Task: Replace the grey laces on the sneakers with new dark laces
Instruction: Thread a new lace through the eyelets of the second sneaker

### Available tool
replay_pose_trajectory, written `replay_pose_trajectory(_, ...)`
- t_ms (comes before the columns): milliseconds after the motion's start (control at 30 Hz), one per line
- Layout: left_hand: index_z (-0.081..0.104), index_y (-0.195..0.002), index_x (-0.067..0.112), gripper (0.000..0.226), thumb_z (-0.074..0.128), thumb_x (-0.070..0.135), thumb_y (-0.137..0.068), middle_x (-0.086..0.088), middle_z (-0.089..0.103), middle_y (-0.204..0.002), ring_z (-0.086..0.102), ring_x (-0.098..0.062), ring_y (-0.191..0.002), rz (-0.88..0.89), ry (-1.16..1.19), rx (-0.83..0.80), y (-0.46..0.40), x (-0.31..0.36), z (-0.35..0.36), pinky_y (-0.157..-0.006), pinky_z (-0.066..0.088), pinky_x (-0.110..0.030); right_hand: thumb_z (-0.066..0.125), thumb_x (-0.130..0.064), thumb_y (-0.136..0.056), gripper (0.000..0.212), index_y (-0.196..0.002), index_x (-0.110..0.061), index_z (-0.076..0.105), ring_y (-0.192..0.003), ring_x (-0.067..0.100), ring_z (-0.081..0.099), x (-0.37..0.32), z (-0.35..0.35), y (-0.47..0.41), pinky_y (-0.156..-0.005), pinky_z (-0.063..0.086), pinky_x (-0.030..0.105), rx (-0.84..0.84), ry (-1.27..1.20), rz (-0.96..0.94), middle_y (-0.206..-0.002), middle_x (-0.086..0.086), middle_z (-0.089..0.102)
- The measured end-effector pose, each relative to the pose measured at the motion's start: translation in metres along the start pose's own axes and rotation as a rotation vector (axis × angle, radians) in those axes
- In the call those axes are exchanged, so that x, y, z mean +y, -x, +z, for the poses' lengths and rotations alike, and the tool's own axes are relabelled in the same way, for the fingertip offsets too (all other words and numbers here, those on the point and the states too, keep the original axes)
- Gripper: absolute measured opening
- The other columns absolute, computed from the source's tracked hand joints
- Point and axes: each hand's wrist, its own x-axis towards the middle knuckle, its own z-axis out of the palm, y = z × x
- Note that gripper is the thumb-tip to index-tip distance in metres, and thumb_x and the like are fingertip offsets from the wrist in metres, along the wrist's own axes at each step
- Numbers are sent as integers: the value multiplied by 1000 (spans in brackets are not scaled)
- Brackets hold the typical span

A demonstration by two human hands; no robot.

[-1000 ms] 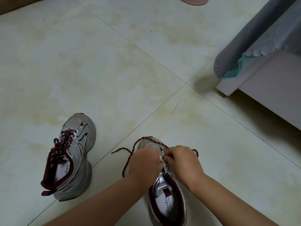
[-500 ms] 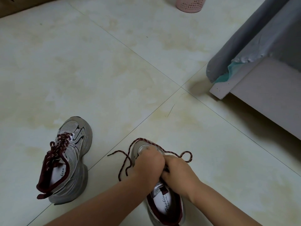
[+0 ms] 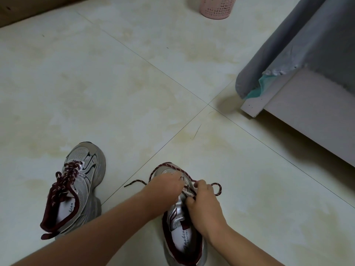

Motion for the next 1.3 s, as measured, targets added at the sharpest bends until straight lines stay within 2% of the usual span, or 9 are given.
replay_pose_trajectory(67, 56, -91, 7, 13, 54, 17, -83, -12, 57, -99, 56, -26, -85, -87, 35, -111, 1, 1, -3, -67, 41, -31, 42, -14, -92, 27, -119, -14, 38, -83, 17, 43, -2, 0, 3, -66, 31, 25, 9, 21, -4, -124, 4, 38)
replay_pose_trajectory(167, 39, -67, 13, 23, 43, 18, -88, -5, 45, -71, 39, -18, -63, -61, 215, -271, 9, -4, -28, -58, 31, -27, 40, -11, -92, 27, -118, -13, 36, -83, 20, 42, -6, 2, 7, -65, 31, 26, 6, 48, -6, -127, 5, 33)
replay_pose_trajectory(500, 49, -59, 19, 14, 58, 14, -68, 5, 44, -60, 43, -9, -53, 305, 1966, -91, 66, -61, -124, -61, 43, -19, 31, -3, -89, 49, -136, -17, 29, -110, 27, 50, -5, 1, 5, -82, 40, 29, -20, 158, -46, -137, 7, 32)
replay_pose_trajectory(733, 54, -62, 24, 24, 54, 18, -86, 14, 51, -57, 46, -5, -59, -96, 1057, 114, 35, -46, -98, -65, 40, -20, 59, -22, -85, 79, -147, -26, 11, -133, 4, 26, -17, -16, 10, -104, 25, 11, -29, -28, -171, -145, -14, 24)
replay_pose_trajectory(833, 58, -66, 27, 23, 57, 18, -87, 13, 53, -63, 45, -3, -62, -80, 1043, 84, 26, -36, -76, -66, 39, -20, 66, -17, -83, 73, -140, -37, 25, -114, -19, 37, -37, -31, 11, -85, 27, -7, 25, -364, -255, -131, -30, 39)
replay_pose_trajectory(933, 61, -64, 21, 21, 62, 24, -85, -6, 57, -64, 48, -9, -63, -208, 1149, 214, 16, -36, -58, -65, 40, -24, 57, -7, -88, 18, -93, -24, 60, -64, 1, 59, -50, -41, 0, -63, 44, 13, 18, -542, -282, -70, -11, 65)
replay_pose_trajectory(1000, 50, -59, 17, 33, 55, 30, -90, 0, 47, -58, 43, -10, -58, -484, 969, 274, 11, -41, -36, -58, 34, -21, 52, -7, -91, 25, -74, -24, 60, -56, 9, 51, -45, -42, -15, -64, 48, 27, 122, -459, -221, -52, -12, 56)
replay_pose_trajectory(1133, 49, -72, 11, 46, 40, 51, -92, -5, 56, -80, 51, -22, -80, -782, 533, -76, 18, -38, 20, -72, 40, -29, 48, -10, -91, 18, -83, -19, 62, -63, 19, 51, -17, -46, -45, -81, 52, 48, 214, -301, 2, -65, -5, 53)
replay_pose_trajectory(1300, 38, -51, 13, 50, 62, 44, -83, 1, 43, -53, 43, -14, -52, -792, 802, -189, 13, -50, 46, -58, 38, -24, 43, -5, -90, 18, -93, -7, 61, -53, 20, 51, 4, -50, -58, -70, 50, 38, 200, -323, 155, -64, 3, 54)
